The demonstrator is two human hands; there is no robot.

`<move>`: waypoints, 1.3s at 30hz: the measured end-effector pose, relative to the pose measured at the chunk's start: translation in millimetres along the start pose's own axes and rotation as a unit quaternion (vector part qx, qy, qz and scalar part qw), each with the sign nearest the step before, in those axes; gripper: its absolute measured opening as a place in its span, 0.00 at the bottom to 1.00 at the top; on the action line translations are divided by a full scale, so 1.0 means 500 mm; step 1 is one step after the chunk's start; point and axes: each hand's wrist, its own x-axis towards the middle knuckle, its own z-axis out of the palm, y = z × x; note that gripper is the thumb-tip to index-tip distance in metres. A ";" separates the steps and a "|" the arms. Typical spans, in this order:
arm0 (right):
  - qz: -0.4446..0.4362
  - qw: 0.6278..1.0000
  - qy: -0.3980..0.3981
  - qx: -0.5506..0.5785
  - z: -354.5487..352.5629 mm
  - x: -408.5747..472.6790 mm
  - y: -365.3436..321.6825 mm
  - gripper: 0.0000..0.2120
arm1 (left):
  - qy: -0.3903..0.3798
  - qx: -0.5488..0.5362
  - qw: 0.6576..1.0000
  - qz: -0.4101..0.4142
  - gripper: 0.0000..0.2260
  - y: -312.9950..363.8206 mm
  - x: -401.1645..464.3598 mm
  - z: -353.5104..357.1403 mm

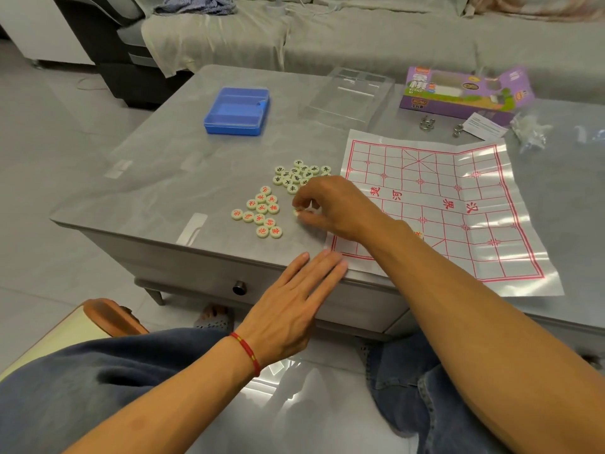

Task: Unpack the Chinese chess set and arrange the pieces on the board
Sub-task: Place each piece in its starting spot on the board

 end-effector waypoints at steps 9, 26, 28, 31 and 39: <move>0.196 0.980 -0.034 0.019 -0.096 -0.152 0.119 0.11 | 0.008 -0.015 1.000 -0.012 0.41 0.007 -0.001 -0.013; -0.013 0.998 -0.065 0.003 0.037 0.019 -0.077 0.19 | 0.026 -0.090 0.992 -0.088 0.36 -0.026 -0.059 -0.073; -0.018 0.997 -0.074 -0.015 0.046 0.027 -0.079 0.19 | 0.027 -0.087 0.991 -0.094 0.35 -0.034 -0.066 -0.070; -0.019 0.997 -0.071 -0.018 0.046 0.029 -0.076 0.15 | 0.025 -0.082 0.993 -0.080 0.35 -0.029 -0.063 -0.062; -0.002 0.999 -0.039 -0.019 0.047 0.019 -0.059 0.10 | 0.051 -0.060 0.992 -0.100 0.34 -0.009 -0.035 -0.058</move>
